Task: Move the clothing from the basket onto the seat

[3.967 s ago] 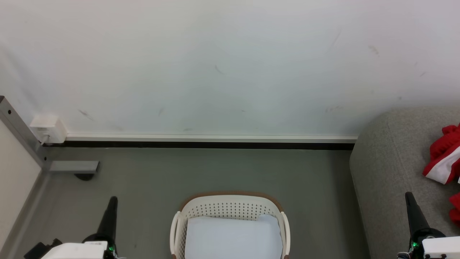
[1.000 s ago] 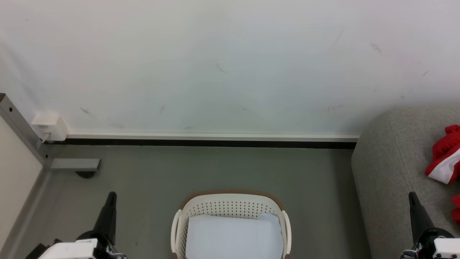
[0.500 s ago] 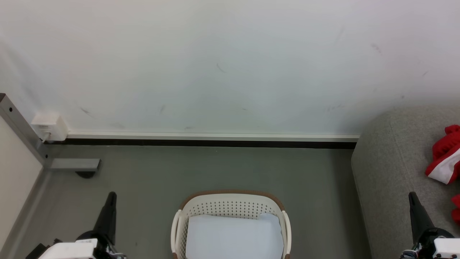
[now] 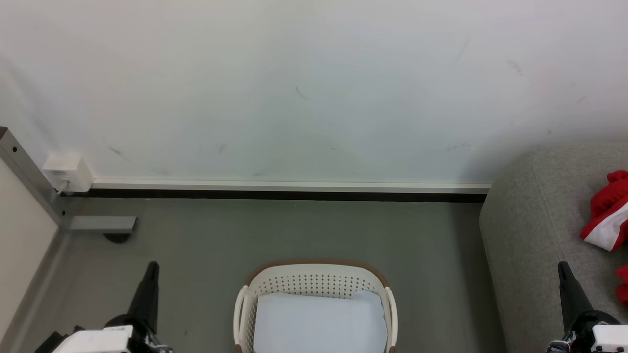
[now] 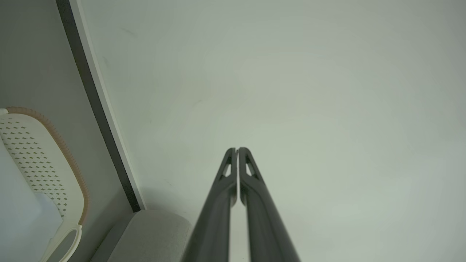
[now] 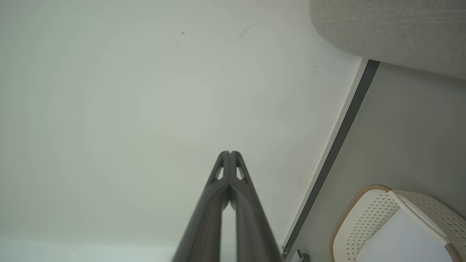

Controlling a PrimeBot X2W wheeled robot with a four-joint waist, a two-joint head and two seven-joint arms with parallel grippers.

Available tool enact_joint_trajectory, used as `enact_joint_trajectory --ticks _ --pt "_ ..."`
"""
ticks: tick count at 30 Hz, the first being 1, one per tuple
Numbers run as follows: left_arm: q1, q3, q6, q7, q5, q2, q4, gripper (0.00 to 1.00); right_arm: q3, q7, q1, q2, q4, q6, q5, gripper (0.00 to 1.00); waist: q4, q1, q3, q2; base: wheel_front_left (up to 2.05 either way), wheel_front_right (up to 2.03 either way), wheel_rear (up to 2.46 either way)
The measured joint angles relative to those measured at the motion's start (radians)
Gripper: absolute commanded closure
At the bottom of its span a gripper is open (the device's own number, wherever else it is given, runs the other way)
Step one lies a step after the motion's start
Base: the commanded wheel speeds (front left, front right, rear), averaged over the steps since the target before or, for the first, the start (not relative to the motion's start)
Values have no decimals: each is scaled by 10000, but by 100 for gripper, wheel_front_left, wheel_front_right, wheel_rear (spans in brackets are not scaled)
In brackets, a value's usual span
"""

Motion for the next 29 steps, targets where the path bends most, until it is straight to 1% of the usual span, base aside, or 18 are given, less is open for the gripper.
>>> enact_joint_trajectory --ticks 29 --pt "0 0 0 0 0 0 0 100 -4 8 0 2 0 0 0 100 0 0 0 0 0 0 0"
